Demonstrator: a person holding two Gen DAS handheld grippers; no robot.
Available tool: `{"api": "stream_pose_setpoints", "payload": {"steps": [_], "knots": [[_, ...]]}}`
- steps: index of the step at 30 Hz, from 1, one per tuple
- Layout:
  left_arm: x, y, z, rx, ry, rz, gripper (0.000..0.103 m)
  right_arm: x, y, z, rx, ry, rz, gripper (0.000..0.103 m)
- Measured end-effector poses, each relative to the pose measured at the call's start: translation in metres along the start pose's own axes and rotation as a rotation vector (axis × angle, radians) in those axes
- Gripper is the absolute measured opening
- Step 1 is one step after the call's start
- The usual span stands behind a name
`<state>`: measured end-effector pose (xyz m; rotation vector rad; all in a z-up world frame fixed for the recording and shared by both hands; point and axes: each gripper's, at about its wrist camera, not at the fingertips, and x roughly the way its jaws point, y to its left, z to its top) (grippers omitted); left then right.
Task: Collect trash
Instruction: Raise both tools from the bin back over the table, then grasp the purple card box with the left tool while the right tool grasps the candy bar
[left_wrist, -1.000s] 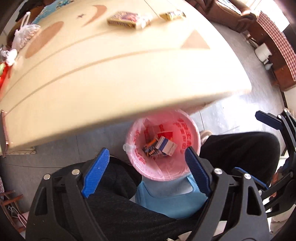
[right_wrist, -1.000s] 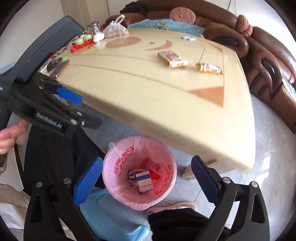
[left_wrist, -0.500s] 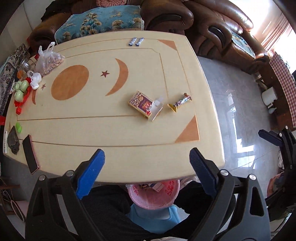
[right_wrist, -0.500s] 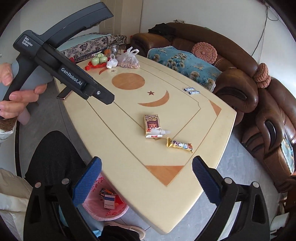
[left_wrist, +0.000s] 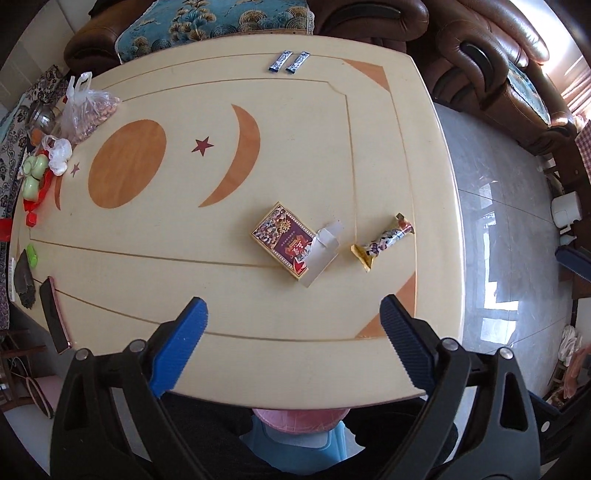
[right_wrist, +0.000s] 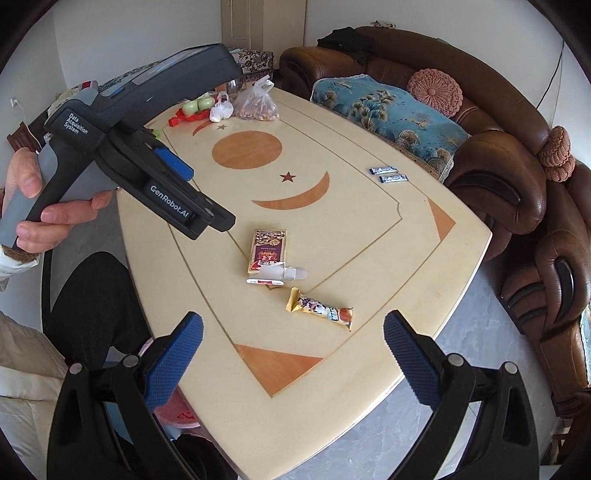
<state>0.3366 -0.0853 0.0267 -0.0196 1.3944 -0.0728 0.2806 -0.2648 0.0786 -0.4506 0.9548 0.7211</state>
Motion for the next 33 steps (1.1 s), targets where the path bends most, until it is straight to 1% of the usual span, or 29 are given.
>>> {"api": "stream_pose_setpoints", "payload": {"steps": [2,5,7,10,12,15,18,21,24,28,30,31,32,33], "knots": [[0.016,0.004,0.007,-0.051,0.017,-0.048,0.092,0.013,-0.005,0.003,-0.032,0.018,-0.009,0.096],[0.041,0.009,0.014,-0.134,0.035,-0.1,0.092,0.038,-0.011,0.006,-0.074,0.057,0.015,0.096],[0.058,0.008,0.018,-0.148,0.057,-0.102,0.092,0.055,-0.012,0.007,-0.11,0.084,0.023,0.096],[0.077,0.005,0.026,-0.15,0.064,-0.076,0.092,0.079,-0.013,0.006,-0.159,0.118,0.031,0.096],[0.088,0.007,0.029,-0.171,0.073,-0.079,0.092,0.095,-0.013,0.004,-0.184,0.141,0.043,0.096],[0.106,0.013,0.032,-0.235,0.087,-0.106,0.092,0.119,-0.014,0.0,-0.221,0.172,0.058,0.096],[0.122,0.02,0.034,-0.303,0.097,-0.119,0.092,0.143,-0.013,-0.004,-0.257,0.213,0.072,0.096],[0.14,0.025,0.037,-0.352,0.124,-0.129,0.092,0.165,-0.01,-0.007,-0.306,0.243,0.078,0.096],[0.157,0.029,0.038,-0.388,0.135,-0.121,0.092,0.186,-0.006,-0.01,-0.358,0.275,0.075,0.096],[0.175,0.035,0.038,-0.444,0.154,-0.114,0.092,0.212,-0.006,-0.013,-0.395,0.306,0.072,0.096],[0.185,0.039,0.038,-0.466,0.174,-0.114,0.092,0.223,-0.005,-0.015,-0.419,0.316,0.057,0.091],[0.188,0.04,0.037,-0.471,0.177,-0.12,0.092,0.229,-0.006,-0.016,-0.425,0.327,0.052,0.084],[0.187,0.038,0.039,-0.459,0.163,-0.112,0.088,0.235,-0.007,-0.018,-0.427,0.341,0.046,0.075],[0.187,0.037,0.039,-0.454,0.159,-0.113,0.088,0.24,-0.008,-0.02,-0.429,0.358,0.045,0.072]]}}
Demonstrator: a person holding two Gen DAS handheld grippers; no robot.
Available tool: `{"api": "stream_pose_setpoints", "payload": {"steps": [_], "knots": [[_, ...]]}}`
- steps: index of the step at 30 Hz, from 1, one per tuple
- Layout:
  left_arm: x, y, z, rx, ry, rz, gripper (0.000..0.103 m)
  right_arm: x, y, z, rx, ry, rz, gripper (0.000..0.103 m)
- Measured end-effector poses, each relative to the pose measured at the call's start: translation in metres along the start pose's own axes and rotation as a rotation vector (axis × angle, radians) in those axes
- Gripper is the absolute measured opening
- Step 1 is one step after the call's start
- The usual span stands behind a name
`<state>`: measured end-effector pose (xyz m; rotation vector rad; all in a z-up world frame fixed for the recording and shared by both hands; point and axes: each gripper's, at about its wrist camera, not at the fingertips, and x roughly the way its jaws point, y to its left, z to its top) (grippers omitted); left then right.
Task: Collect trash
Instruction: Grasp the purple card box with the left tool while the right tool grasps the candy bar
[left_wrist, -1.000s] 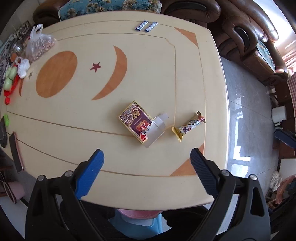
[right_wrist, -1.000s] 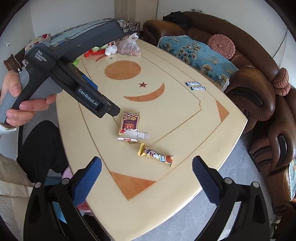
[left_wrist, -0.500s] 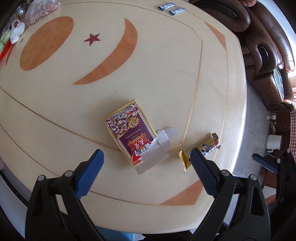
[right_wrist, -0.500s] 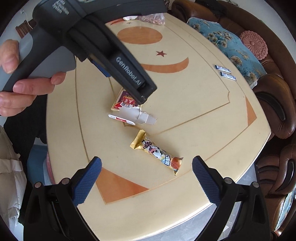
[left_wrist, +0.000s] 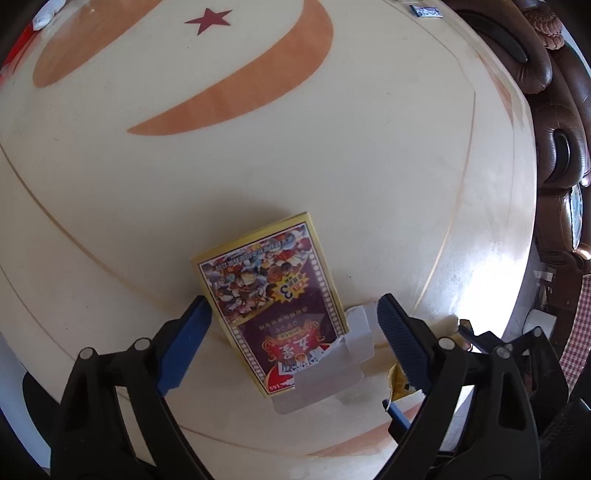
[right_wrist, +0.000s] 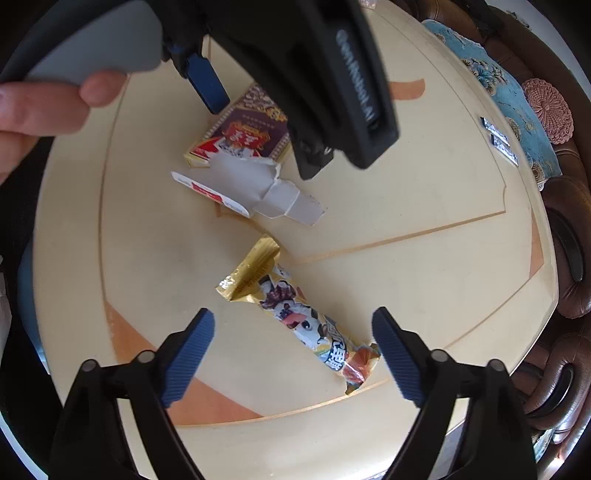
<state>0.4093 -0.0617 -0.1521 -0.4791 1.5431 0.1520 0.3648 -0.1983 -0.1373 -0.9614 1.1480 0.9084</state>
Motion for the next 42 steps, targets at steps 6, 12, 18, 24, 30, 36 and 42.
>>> {"api": "stream_pose_setpoints", "payload": {"steps": [6,12,18,24,30,36,42], "knots": [[-0.001,-0.01,-0.001,0.023,-0.037,0.061,0.071,-0.002,-0.013,-0.004,0.097,-0.013,0.101,0.052],[0.001,-0.012,-0.005,0.076,-0.017,0.071,0.064,-0.007,-0.011,-0.014,0.218,-0.046,0.1,0.041],[0.002,-0.013,-0.013,0.156,-0.019,0.068,0.064,-0.014,0.0,-0.025,0.399,-0.091,0.026,0.031],[-0.001,-0.016,-0.032,0.235,-0.043,0.066,0.063,-0.019,0.012,-0.033,0.562,-0.118,-0.007,0.02],[-0.017,-0.008,-0.049,0.312,-0.083,0.045,0.063,-0.029,0.02,-0.037,0.658,-0.116,-0.035,0.018],[-0.051,-0.007,-0.07,0.389,-0.177,0.038,0.063,-0.067,0.035,-0.038,0.745,-0.185,-0.084,0.018],[-0.089,0.029,-0.083,0.439,-0.276,0.043,0.063,-0.114,0.056,-0.035,0.806,-0.284,-0.134,0.018]]}}
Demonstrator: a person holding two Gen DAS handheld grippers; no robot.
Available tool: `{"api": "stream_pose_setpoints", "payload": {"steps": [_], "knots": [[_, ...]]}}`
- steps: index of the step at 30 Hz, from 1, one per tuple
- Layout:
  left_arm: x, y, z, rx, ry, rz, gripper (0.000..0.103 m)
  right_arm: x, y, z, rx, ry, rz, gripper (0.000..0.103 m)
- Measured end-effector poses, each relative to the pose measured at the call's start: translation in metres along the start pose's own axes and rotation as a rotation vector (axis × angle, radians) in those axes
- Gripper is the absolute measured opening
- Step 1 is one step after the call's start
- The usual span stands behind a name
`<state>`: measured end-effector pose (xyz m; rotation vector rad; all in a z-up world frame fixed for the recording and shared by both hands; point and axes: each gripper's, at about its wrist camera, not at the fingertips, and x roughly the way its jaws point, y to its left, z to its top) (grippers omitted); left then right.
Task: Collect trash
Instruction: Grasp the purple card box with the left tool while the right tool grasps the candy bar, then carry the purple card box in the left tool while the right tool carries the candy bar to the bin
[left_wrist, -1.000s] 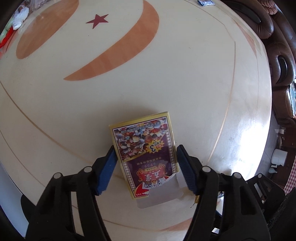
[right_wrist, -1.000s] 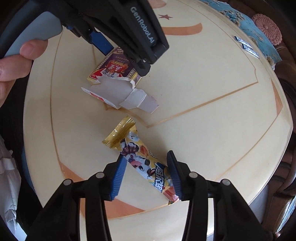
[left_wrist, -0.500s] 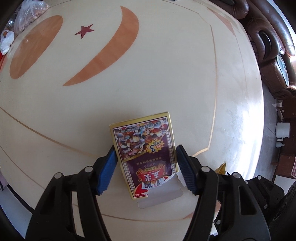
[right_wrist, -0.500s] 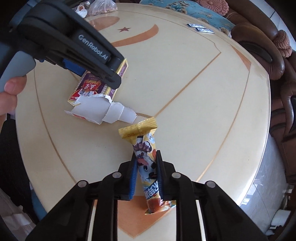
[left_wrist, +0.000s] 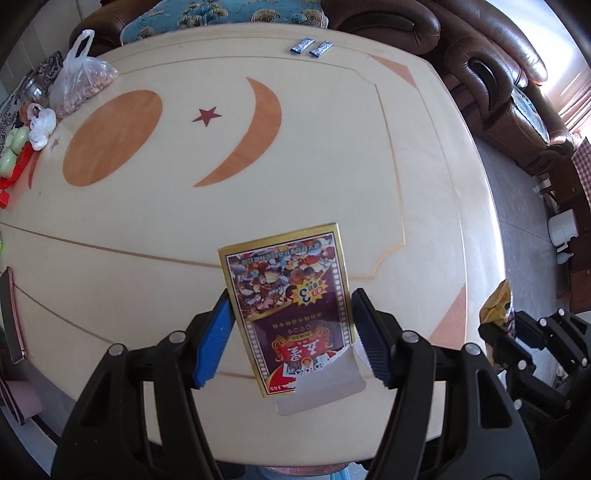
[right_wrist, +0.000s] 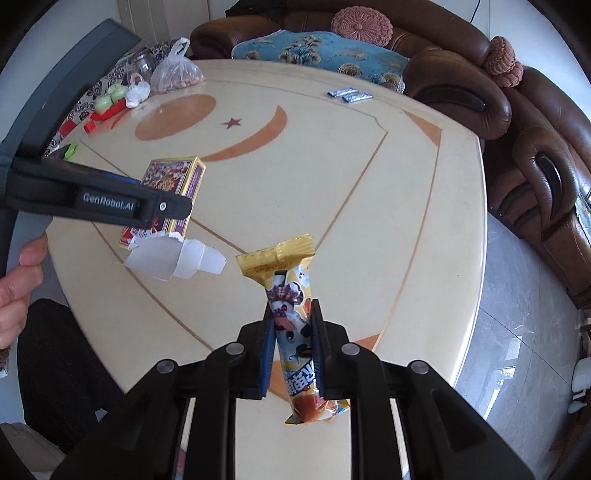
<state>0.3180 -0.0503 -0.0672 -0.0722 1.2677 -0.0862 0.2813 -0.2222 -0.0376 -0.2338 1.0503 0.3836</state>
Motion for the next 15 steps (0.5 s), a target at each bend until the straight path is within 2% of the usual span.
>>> {"api": "stream_pose_setpoints", "payload": {"steps": [2,6,15], "knots": [[-0.022,0.017,-0.014,0.013,-0.038,0.023,0.063,-0.018,0.006,-0.005,0.019,-0.03,-0.014,0.018],[-0.052,0.021,-0.045,0.055,-0.099,0.028,0.063,-0.049,0.019,-0.015,0.03,-0.09,-0.053,0.018],[-0.102,0.007,-0.115,0.156,-0.219,0.028,0.063,-0.11,0.075,-0.054,0.015,-0.183,-0.097,0.018]]}}
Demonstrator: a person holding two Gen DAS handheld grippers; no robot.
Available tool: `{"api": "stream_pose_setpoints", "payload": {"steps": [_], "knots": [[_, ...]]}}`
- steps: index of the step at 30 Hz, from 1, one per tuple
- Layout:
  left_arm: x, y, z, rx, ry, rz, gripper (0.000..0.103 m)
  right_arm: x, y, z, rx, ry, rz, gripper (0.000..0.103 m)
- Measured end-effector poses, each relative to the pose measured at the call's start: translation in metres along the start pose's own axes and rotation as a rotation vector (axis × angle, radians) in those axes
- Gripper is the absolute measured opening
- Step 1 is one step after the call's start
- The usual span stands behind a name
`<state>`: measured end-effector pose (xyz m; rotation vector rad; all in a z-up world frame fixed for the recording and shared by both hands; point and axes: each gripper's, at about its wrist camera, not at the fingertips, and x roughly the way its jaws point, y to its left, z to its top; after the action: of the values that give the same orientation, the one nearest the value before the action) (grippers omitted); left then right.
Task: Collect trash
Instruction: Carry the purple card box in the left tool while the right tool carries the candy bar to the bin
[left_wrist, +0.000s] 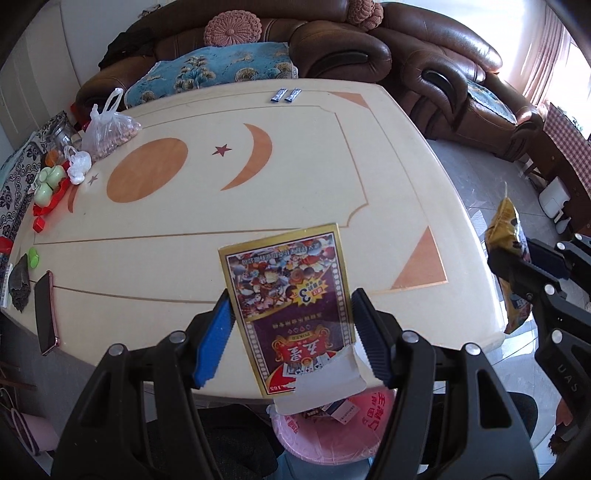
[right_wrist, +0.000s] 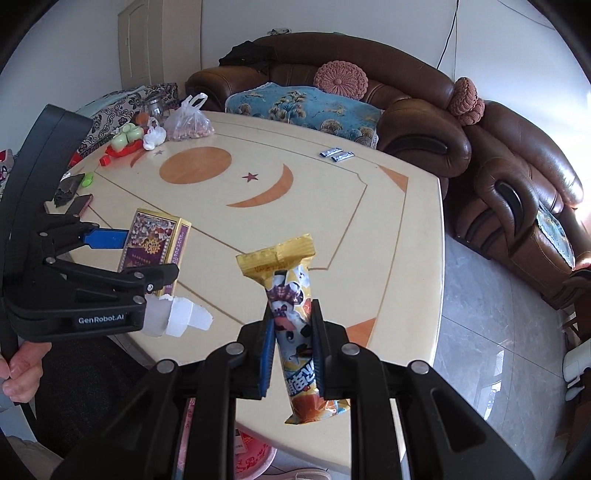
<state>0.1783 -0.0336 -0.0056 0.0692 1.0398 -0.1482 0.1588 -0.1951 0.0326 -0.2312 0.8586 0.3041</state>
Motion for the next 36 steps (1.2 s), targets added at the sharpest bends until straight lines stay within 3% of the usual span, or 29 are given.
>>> {"api": "stream_pose_setpoints", "payload": {"steps": [7,15,25,36], "knots": [[-0.028,-0.007,-0.039,0.051,-0.05,-0.011,0.063,-0.037,0.029,-0.033,0.009,-0.043,-0.027,0.018],[-0.027,-0.007,-0.086,0.08,-0.028,-0.047,0.063,-0.051,0.054,-0.081,0.042,-0.023,-0.01,0.018],[0.001,-0.008,-0.129,0.088,0.04,-0.097,0.063,-0.039,0.067,-0.125,0.094,0.023,0.001,0.018],[0.039,-0.019,-0.168,0.146,0.073,-0.083,0.063,0.003,0.078,-0.179,0.142,0.109,0.012,0.018]]}}
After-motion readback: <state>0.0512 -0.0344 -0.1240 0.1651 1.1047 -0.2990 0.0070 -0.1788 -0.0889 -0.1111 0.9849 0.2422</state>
